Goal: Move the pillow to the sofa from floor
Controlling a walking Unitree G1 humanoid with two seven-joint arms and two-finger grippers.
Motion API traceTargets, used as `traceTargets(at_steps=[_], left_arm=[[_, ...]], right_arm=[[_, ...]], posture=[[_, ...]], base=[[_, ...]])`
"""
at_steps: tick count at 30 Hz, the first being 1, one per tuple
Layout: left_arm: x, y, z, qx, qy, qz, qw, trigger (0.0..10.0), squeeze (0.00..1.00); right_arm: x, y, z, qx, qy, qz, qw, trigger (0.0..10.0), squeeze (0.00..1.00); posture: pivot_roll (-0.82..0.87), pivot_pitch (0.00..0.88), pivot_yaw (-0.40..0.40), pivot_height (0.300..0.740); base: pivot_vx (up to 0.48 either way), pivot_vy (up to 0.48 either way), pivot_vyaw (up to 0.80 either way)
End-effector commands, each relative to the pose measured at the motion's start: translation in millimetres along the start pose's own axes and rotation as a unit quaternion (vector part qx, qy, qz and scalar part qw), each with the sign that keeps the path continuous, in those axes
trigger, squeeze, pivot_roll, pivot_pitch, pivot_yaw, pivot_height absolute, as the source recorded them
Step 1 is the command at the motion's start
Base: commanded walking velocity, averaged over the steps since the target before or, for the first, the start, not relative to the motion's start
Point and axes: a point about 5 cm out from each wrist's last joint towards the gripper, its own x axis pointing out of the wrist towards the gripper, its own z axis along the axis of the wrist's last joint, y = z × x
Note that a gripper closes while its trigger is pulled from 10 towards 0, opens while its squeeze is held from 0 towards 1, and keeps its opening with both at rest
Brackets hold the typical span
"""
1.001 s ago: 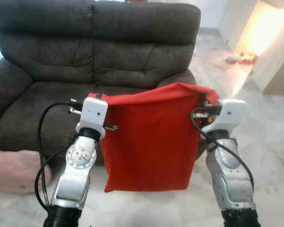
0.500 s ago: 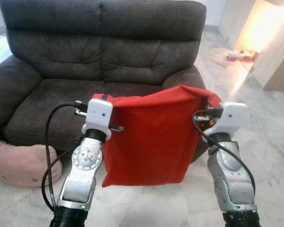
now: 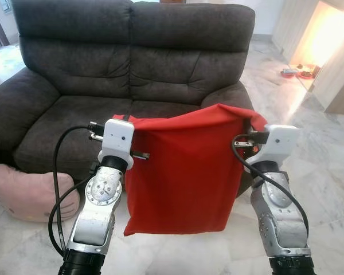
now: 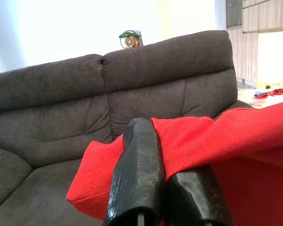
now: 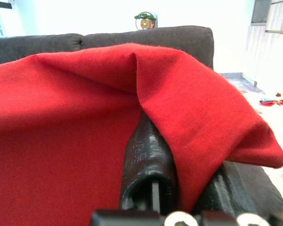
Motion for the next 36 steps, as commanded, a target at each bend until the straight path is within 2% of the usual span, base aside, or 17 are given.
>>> traceTargets(at_steps=[1,6,14,36], left_arm=[[6.2,4.6,30.2,0.003,-0.069,0.011,0.998,10.0,0.0],[6.5,6.8,32.3,0.004,-0.074,0.017,0.997,10.0,0.0],[6.6,7.6,33.0,0.004,-0.076,0.02,0.997,10.0,0.0],[6.6,7.6,33.9,0.002,-0.079,0.021,0.997,10.0,0.0]], right_arm=[[4.4,0.9,21.0,-0.001,-0.049,0.002,0.999,10.0,0.0],[4.2,1.1,21.2,-0.002,-0.05,0.002,0.999,10.0,0.0],[4.4,4.2,20.4,-0.003,-0.047,0.005,0.999,10.0,0.0],[3.7,5.1,20.8,-0.004,-0.048,0.008,0.999,10.0,0.0]], posture=[[0.06,0.022,-0.053,0.74],[0.06,0.023,-0.055,0.74],[0.06,0.022,-0.056,0.74],[0.06,0.02,-0.054,0.74]], base=[[0.0,0.0,0.0],[0.0,0.0,0.0],[0.241,0.0,0.0],[0.31,0.0,0.0]])
